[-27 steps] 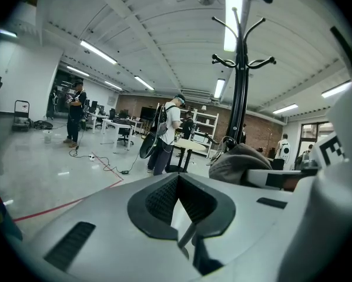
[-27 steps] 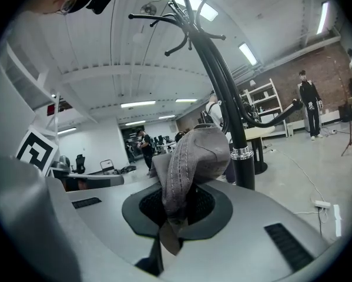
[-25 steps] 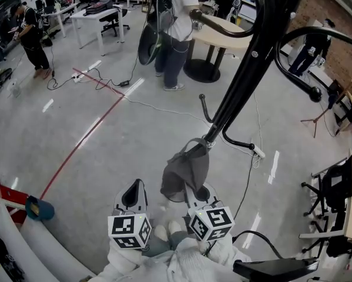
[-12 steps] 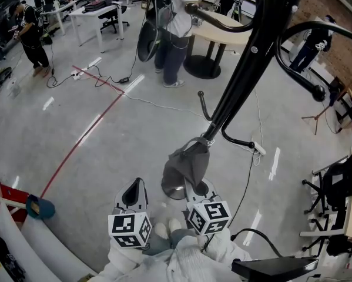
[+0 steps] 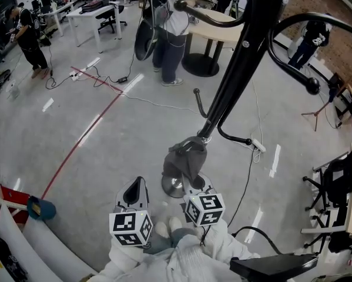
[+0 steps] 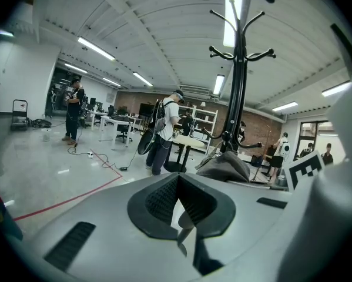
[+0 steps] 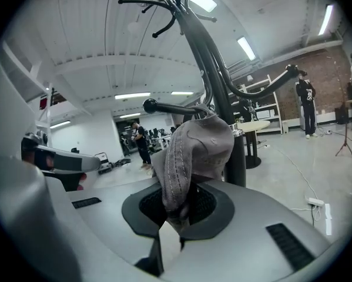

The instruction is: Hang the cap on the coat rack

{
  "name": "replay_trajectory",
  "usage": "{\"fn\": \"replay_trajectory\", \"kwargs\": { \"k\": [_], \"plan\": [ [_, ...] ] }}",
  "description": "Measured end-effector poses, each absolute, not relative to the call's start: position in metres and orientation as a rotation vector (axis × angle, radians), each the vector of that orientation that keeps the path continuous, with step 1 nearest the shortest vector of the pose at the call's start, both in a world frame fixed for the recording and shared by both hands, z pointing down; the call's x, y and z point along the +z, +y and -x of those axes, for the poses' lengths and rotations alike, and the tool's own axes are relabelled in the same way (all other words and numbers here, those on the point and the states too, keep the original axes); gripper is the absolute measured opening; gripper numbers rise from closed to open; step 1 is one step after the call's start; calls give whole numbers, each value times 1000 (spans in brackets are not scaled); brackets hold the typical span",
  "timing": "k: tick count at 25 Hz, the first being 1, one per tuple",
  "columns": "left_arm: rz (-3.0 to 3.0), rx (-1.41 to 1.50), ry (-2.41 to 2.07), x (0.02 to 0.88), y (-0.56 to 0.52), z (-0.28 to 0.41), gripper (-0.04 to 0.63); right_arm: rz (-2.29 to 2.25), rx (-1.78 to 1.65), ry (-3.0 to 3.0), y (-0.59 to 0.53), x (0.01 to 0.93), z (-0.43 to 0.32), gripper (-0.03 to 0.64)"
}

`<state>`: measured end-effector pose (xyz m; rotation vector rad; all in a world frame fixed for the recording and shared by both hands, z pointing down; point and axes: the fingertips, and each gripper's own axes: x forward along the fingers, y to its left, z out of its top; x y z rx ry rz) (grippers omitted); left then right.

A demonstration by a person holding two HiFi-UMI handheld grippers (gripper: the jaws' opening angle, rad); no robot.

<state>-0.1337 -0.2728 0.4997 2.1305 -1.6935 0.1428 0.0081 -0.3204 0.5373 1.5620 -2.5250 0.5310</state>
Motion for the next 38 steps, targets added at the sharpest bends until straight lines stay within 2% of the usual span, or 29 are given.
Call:
{"fn": "replay_trajectory", "kwargs": {
  "k": [12, 29, 38],
  "plan": [
    [-2141, 148, -1668, 503, -270, 126, -17, -1557, 540, -2522, -313, 549, -9, 26],
    [-2135, 130, -1649, 505, -268, 115, -17, -1490, 528, -2513, -291, 550, -14, 151],
    [-2167, 115, -1627, 500, -268, 101, -17, -1531, 535, -2515, -278, 539, -32, 160]
  ]
}}
